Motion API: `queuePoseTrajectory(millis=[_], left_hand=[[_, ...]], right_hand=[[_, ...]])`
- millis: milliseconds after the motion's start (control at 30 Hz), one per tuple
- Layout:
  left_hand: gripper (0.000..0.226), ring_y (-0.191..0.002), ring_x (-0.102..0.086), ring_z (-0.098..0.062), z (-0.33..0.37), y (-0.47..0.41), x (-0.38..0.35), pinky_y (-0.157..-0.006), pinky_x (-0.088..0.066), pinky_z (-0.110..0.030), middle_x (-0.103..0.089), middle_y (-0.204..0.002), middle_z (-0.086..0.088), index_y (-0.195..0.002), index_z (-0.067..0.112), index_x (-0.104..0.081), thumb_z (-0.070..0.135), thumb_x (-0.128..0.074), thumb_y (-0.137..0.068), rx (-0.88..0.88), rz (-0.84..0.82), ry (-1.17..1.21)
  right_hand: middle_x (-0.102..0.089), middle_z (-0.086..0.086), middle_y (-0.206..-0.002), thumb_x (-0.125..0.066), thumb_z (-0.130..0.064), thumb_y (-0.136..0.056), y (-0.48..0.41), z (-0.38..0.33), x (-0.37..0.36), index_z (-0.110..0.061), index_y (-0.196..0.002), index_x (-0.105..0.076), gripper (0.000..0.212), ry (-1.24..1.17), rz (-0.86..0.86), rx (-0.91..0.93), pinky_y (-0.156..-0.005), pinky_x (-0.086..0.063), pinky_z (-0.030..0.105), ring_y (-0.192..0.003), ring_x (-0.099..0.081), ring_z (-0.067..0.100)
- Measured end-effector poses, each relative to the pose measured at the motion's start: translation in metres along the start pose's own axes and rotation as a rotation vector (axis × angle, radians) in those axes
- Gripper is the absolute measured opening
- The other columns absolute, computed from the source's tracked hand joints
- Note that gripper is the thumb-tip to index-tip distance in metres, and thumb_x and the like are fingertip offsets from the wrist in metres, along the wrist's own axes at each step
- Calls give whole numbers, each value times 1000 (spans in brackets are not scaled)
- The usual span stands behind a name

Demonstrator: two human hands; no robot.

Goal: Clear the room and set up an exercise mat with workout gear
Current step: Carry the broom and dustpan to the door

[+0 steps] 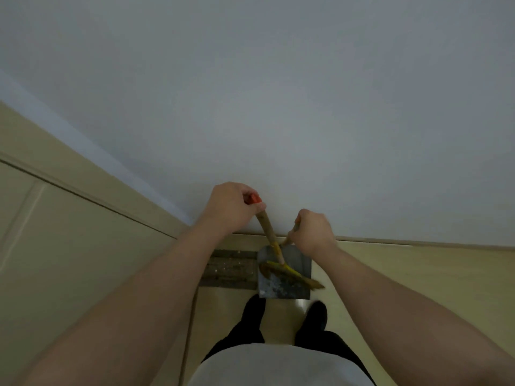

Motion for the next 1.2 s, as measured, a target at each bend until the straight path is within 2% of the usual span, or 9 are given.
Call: queuePoseTrajectory(millis=[133, 300, 433, 633, 867, 967, 1067, 1200], left_hand=[[27, -92, -68, -9, -9, -16, -2, -92, -53, -29, -75, -98, 5, -101, 22, -79, 41, -79, -81, -48, -44, 44], [26, -90, -65, -8, -18, -31, -9, -84, -48, -20, -74, -96, 6, -101, 22, -77, 40, -78, -82, -88, -84, 53], [27, -89, -66, -8, -25, -39, -11, -84, -49, -21, -74, -95, 5, -101, 21, -78, 39, -80, -81, -100, -75, 76], [24, -85, -67, -8, -35, -53, -15, -86, -53, -27, -75, -91, 5, -98, 20, -78, 34, -82, -80, -114, -74, 138], [18, -81, -68, -6, -35, -71, -13, -82, -55, -26, -75, -85, 6, -92, 19, -80, 29, -84, -77, -137, -47, 221], [20, -78, -67, -3, -38, -70, -15, -76, -52, -15, -75, -86, 5, -94, 18, -79, 28, -85, -77, -145, -52, 222], [22, -73, -63, 5, -46, -69, -19, -66, -43, 0, -72, -84, 8, -96, 18, -79, 28, -85, -77, -123, -53, 238], [21, -78, -67, -5, -47, -69, -20, -70, -48, -9, -74, -86, 6, -96, 18, -78, 28, -84, -78, -130, -40, 241]], right_hand=[[-66, 14, -92, -73, -24, -81, -4, -2, -6, -12, -95, -61, 21, -18, 28, -75, -71, -58, 40, -86, -64, 33], [-67, 15, -93, -72, -26, -83, -12, 1, -12, -12, -94, -60, 21, -7, 48, -106, -68, -53, 36, -87, -63, 35], [-66, 17, -96, -71, -25, -83, -18, 1, -18, -13, -96, -61, 21, -24, 58, -139, -67, -49, 33, -88, -63, 37], [-66, 19, -100, -68, -22, -87, -26, -4, -25, -9, -105, -62, 23, -19, 86, -139, -75, -56, 40, -93, -63, 38], [-65, 17, -99, -64, -16, -85, -32, -9, -21, -10, -105, -61, 21, -61, 128, -191, -68, -51, 35, -90, -62, 37], [-65, 19, -98, -61, -16, -87, -23, -12, -27, -10, -106, -61, 19, -53, 131, -201, -72, -56, 41, -91, -62, 39], [-62, 20, -98, -56, -12, -91, -19, -11, -27, -7, -110, -56, 19, -6, 111, -217, -71, -53, 40, -92, -60, 41], [-61, 19, -108, -56, -15, -93, -16, -1, -30, -9, -113, -54, 21, 35, 30, -279, -79, -55, 42, -98, -61, 39]])
Point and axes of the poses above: each hand's wrist, its own y-axis away from the middle knuckle, its own x-axis out of the back of the hand, z = x × y, the point moved 9 cm from there along -y, towards the middle knuckle
